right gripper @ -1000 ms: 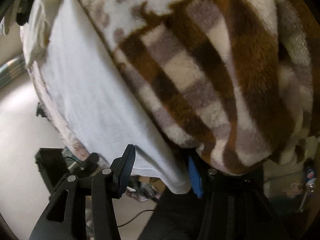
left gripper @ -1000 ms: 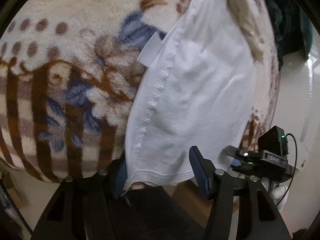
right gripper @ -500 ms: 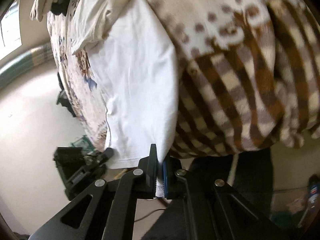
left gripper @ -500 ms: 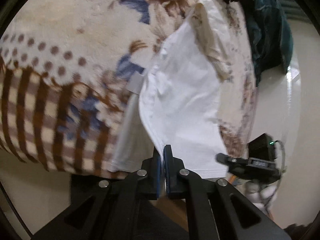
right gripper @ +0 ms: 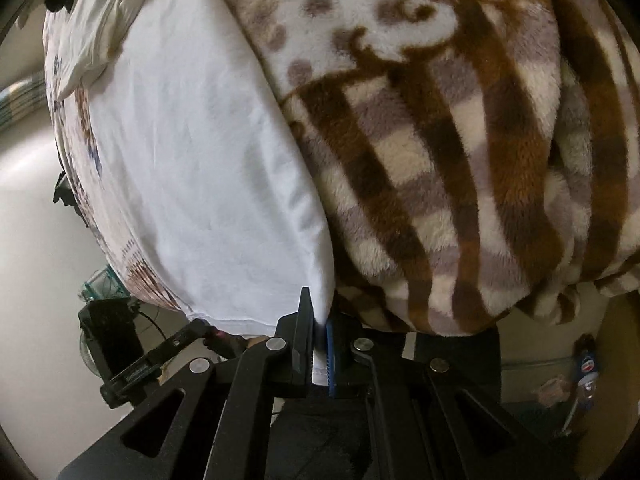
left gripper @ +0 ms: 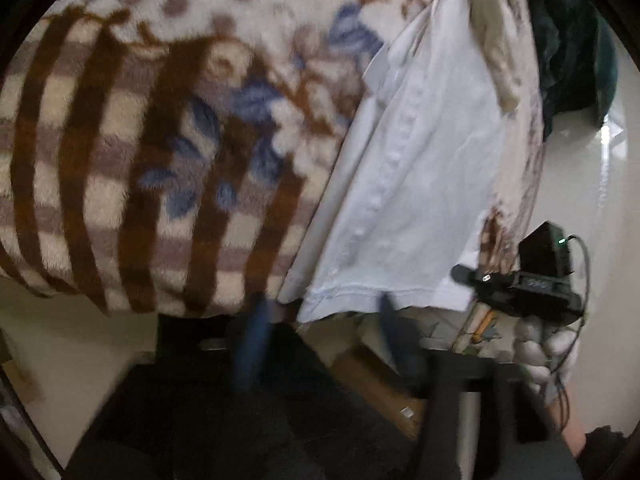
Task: Fold small clothes
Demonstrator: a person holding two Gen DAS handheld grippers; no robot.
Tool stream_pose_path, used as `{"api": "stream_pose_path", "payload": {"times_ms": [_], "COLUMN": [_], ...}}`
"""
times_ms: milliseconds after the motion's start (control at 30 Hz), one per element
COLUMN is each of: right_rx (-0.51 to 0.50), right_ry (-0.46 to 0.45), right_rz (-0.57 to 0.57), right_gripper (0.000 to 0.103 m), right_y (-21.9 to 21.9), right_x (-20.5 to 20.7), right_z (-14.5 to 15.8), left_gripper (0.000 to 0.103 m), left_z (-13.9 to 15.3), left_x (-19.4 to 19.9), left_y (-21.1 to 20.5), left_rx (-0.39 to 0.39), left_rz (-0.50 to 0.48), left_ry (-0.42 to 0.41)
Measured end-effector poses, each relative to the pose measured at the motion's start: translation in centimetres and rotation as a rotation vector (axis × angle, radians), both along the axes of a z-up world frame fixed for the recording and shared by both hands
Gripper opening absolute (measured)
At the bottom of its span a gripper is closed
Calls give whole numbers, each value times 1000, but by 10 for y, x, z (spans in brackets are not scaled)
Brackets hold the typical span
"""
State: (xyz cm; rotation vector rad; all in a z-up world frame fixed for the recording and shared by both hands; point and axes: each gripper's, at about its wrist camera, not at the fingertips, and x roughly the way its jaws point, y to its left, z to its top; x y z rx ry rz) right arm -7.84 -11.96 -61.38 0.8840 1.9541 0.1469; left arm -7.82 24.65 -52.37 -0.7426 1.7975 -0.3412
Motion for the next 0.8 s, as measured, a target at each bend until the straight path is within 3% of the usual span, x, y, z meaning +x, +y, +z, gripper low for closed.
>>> {"api": "stream_pose_path", "payload": {"times_ms": [100, 167, 233, 433, 467, 500, 533, 567, 600, 633, 800], "right_rx": [4, 12, 19, 28, 34, 39, 37, 35, 28, 28, -9], "right_ry": [-5, -7, -11, 4, 12, 16, 12, 6, -3, -9, -37], "right_rz": [16, 27, 24, 21, 19, 15, 13, 8, 5, -4, -44], "right_gripper": [6, 14, 28, 30, 30, 30, 30, 29, 13, 6, 3], "right_y": [0, 0, 0, -5, -5, -6, -10, -11, -10, -11, -22], "right_x": [5, 8, 8, 10, 9, 8, 7, 6, 4, 2, -4], "right_z": [-4, -3, -6, -19, -22, -23, -24, -22, -20, -18, -5], "left_gripper": [63, 63, 63, 63, 56, 25, 10, 6, 6, 6, 6], "left_z": [-6, -13, -20, -22, -20, -17, -12, -8, -5, 0, -4], "left_x": [4, 11, 18, 20, 18, 16, 12, 9, 7, 4, -2], "left_y": [-2, -9, -21, -42, -41, -42, -40, -36, -36, -31, -18], "left_rx": [10, 19, 35, 80, 76, 74, 49, 23, 13, -1, -12], "left_rz": [-14, -26, -43, -61, -54, -52, -36, -7, 12, 38, 78], "left_ry": [-3, -13, -10, -35, -48, -55, -60, -66, -70, -74, -48]}}
